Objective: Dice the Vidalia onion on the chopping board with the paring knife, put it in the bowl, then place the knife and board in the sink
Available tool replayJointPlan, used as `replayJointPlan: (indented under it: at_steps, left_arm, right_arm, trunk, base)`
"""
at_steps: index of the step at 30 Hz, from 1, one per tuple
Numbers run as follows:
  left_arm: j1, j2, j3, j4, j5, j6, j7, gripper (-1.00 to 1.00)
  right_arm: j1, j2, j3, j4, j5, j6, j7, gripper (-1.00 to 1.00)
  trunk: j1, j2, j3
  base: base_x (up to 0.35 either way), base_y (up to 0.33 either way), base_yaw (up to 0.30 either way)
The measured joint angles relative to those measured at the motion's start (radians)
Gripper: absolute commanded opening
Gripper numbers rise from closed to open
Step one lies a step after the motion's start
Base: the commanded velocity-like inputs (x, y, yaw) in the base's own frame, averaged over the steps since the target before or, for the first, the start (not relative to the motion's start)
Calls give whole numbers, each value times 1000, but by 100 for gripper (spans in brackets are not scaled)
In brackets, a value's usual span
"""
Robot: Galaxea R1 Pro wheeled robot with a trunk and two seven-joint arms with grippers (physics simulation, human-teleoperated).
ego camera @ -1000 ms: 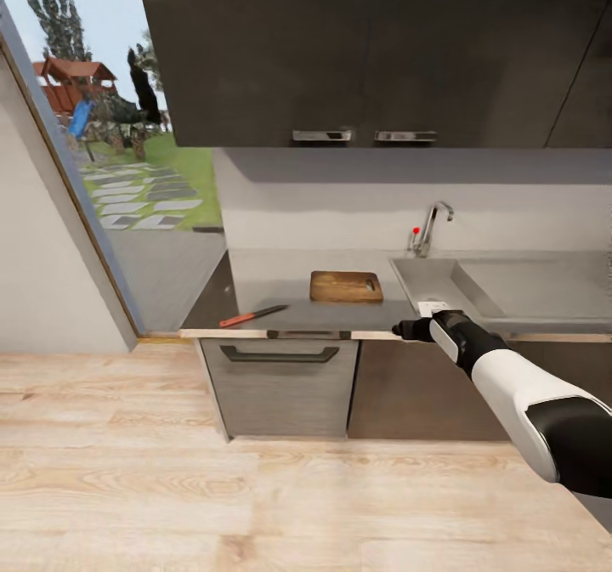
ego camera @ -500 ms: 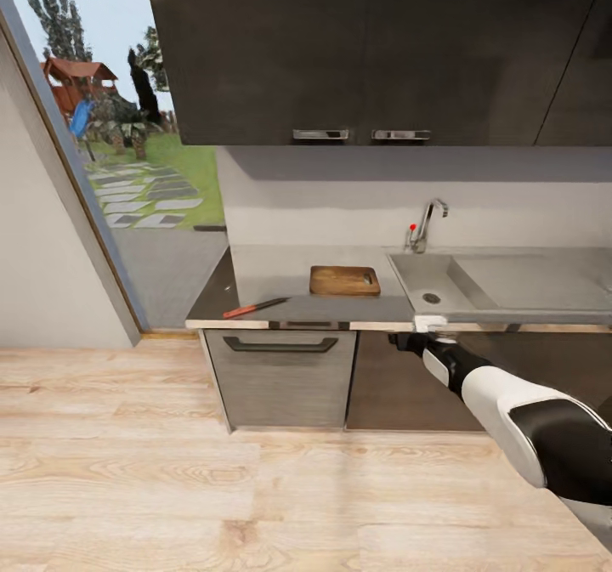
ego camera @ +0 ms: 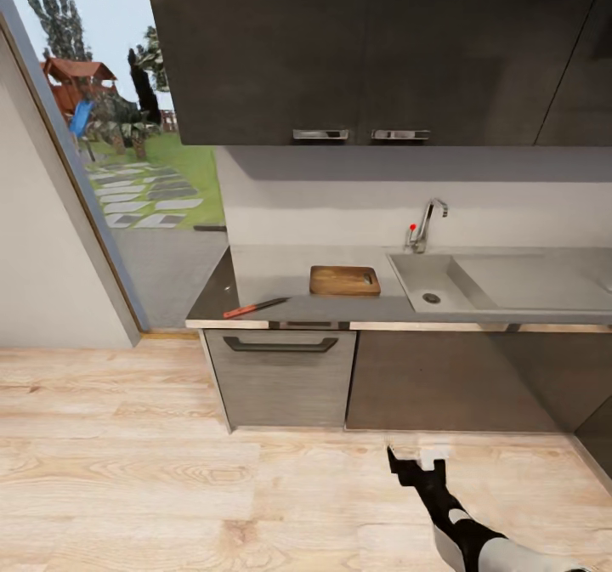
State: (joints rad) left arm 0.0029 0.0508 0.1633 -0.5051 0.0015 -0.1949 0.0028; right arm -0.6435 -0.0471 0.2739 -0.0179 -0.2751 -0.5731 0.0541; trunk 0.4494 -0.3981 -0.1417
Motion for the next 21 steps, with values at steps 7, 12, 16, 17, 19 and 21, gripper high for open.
replayJointPlan:
  at_steps: [7, 12, 16, 17, 19, 21]
  left_arm:
    - [0, 0, 0, 0, 0, 0, 0, 100]
    - [0, 0, 0, 1, 1, 0, 0, 100]
    - [0, 0, 1, 3, 3, 0, 0, 100]
    - [0, 0, 1, 4, 3, 0, 0, 100]
    - [0, 0, 1, 7, 4, 0, 0, 100]
    - [0, -1, 1, 9, 4, 0, 0, 100]
  right_arm:
    - [189, 1, 0, 2, 1, -176, -1, 100]
    - [304, 4, 0, 2, 1, -272, 0, 100]
    - [395, 20, 2, 2, 4, -376, 0, 100]
    - [409, 25, 1, 2, 3, -396, -1, 100]
    - [448, 39, 0, 2, 3, -465, -3, 100]
    - [458, 43, -1, 2, 2, -472, -6, 100]
  trunk:
    - [0, 0, 0]
    - [0, 0, 0]
    - [0, 0, 0]
    - [0, 0, 0]
    - [0, 0, 0]
    - [0, 0, 0]
  base:
    - [0, 0, 0]
    - [0, 0, 0]
    - [0, 0, 0]
    - [0, 0, 0]
    - [0, 0, 0]
    - [0, 0, 0]
